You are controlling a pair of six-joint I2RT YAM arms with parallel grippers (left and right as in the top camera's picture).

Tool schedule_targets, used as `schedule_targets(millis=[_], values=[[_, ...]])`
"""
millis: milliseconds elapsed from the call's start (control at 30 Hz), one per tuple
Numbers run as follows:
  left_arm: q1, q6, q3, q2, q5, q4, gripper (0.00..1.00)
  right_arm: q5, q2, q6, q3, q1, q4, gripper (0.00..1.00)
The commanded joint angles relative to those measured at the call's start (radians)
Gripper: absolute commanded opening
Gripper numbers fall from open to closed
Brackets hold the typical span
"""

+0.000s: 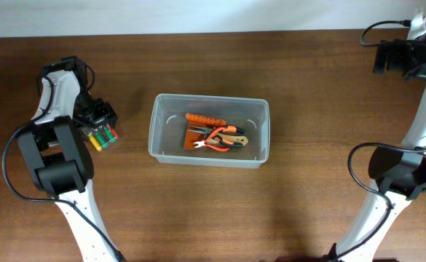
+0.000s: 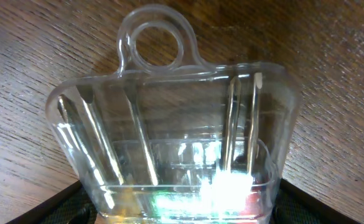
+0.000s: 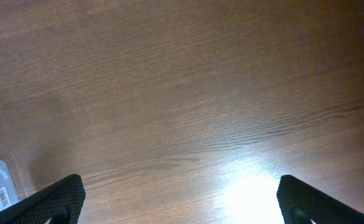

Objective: Pack container
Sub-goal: 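Lower left gripper and grasp the screwdriver case by its top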

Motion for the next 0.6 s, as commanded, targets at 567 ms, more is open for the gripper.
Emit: schedule_targets(millis=[567], values=[[0.001,0.001,-0.029,-0.211,-0.03,0.07,0.83,-0.006,-0.023,0.009,0.01,-0.001,-0.005,0.99]])
